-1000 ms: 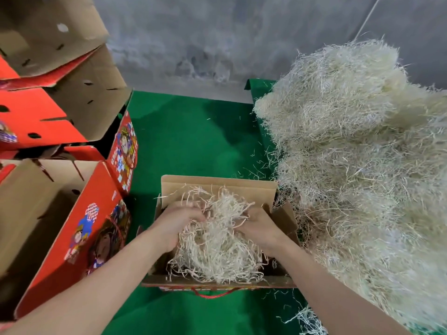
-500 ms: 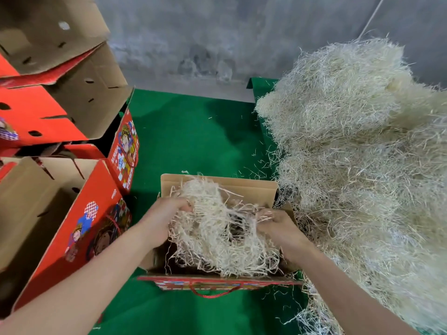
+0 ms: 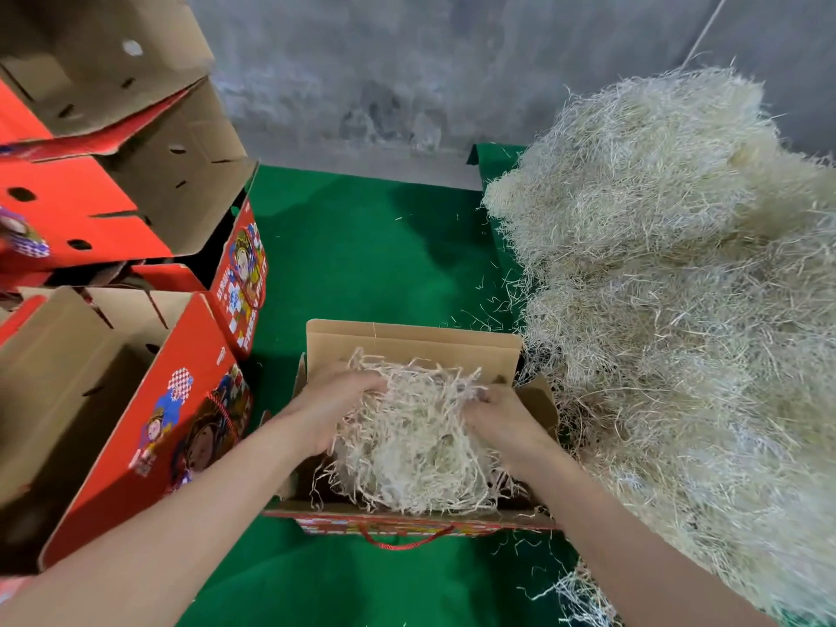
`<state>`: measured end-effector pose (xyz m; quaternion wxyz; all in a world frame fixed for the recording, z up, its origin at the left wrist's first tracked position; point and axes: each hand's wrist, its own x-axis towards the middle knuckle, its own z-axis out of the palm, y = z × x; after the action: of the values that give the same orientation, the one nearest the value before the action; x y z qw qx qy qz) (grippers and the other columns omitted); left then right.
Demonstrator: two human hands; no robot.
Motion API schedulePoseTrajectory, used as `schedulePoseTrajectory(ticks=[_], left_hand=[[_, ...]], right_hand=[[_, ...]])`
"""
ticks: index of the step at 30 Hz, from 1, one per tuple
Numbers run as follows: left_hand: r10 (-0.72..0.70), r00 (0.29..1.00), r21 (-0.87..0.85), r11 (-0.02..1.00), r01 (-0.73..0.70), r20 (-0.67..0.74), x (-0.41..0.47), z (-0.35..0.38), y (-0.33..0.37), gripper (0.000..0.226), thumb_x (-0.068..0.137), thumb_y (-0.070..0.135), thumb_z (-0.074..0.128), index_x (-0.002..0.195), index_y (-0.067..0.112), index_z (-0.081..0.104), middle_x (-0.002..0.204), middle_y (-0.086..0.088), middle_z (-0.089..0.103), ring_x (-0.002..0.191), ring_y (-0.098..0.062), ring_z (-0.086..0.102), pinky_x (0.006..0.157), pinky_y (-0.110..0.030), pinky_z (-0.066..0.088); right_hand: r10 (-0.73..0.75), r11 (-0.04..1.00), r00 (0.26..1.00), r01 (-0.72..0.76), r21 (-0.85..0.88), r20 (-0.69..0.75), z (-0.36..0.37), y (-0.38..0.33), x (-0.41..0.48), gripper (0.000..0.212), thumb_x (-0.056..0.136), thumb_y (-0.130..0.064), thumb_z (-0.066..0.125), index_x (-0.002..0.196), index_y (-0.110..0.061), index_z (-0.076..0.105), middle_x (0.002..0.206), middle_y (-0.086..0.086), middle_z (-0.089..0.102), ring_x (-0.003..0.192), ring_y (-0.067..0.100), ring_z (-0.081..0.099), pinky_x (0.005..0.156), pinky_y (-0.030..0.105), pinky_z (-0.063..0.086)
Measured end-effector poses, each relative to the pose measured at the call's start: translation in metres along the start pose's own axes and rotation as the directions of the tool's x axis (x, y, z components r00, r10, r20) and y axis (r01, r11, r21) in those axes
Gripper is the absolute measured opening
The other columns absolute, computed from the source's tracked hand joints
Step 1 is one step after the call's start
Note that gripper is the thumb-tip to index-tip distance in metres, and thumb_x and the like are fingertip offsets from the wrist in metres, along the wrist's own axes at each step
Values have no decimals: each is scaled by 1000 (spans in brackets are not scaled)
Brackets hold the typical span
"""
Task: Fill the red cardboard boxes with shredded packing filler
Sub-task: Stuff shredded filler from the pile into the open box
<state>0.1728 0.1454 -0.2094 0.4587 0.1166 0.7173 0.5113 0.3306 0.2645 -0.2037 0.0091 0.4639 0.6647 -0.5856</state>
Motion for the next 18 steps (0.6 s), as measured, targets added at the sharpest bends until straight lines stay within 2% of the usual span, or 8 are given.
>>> schedulePoseTrajectory(ticks=[2, 4, 6, 9, 11, 13, 15, 18], left_hand=[[52, 993, 14, 999, -51, -109, 8, -11, -3, 39, 74, 1, 66, 110, 9, 52, 145, -6, 37, 135, -24, 29, 111, -44, 18], [81, 980, 13, 997, -80, -180, 10, -16, -4, 35, 73, -6, 64, 104, 8, 57, 125, -2, 53, 128, -21, 36, 108, -38, 21], [66, 979, -30, 997, -73, -194, 5, -14, -2, 21, 74, -7, 61, 86, 10, 56, 99, 4, 55, 115, -18, 40, 106, -37, 23], [-30, 996, -119, 992, 40, 89, 0, -10, 2, 26, 74, 11, 68, 99, 6, 61, 127, -8, 53, 107, -20, 52, 101, -39, 35], [-60, 962, 10, 998, 59, 265, -5, 1, 5, 61, 62, 34, 77, 118, 17, 60, 134, -4, 47, 115, -17, 50, 100, -39, 38], [-82, 973, 149, 988, 51, 214, -7, 14, 6, 90, 58, 35, 81, 135, 14, 39, 132, -4, 45, 124, -21, 45, 108, -44, 33], [-15, 993, 225, 974, -11, 113, 1, 8, 9, 69, 70, 24, 79, 128, 14, 42, 119, -1, 52, 110, -17, 53, 100, -40, 42], [65, 995, 342, 935, -89, 80, 9, -18, 12, 61, 75, 24, 77, 126, 12, 47, 117, 9, 50, 121, -19, 45, 97, -30, 37]], right_hand=[[17, 999, 999, -16, 36, -29, -13, 2, -3, 23, 91, -4, 48, 109, -19, 46, 72, -1, 54, 60, 3, 54, 64, 22, 52], [45, 997, 996, -41, 61, -71, -21, 1, -6, 41, 92, -3, 48, 131, -11, 38, 108, 5, 54, 103, 16, 55, 101, 43, 38], [52, 995, 994, -44, 85, -100, -25, -1, -8, 44, 93, -4, 47, 134, -7, 34, 122, 3, 43, 119, 24, 45, 107, 47, 25], [20, 992, 996, -9, 125, -84, -22, -6, -13, 17, 94, -6, 45, 97, -22, 52, 112, 12, 54, 91, 24, 59, 89, 35, 46], [11, 997, 1000, -11, 77, 2, -15, -10, -15, 21, 91, -4, 47, 107, -18, 52, 100, 6, 58, 70, 11, 55, 68, 24, 55], [4, 1000, 995, -6, 20, 99, -7, -11, -14, 35, 88, 2, 48, 117, -17, 51, 96, -5, 58, 72, 1, 55, 63, 13, 52], [3, 1000, 998, -1, -28, 62, -13, -13, -15, 36, 90, -1, 47, 124, -13, 47, 113, 2, 58, 63, 0, 52, 61, 10, 47], [35, 997, 998, -39, -64, -61, -32, -12, -15, 16, 93, -5, 45, 86, -18, 51, 92, 3, 57, 63, 4, 44, 89, 33, 46]])
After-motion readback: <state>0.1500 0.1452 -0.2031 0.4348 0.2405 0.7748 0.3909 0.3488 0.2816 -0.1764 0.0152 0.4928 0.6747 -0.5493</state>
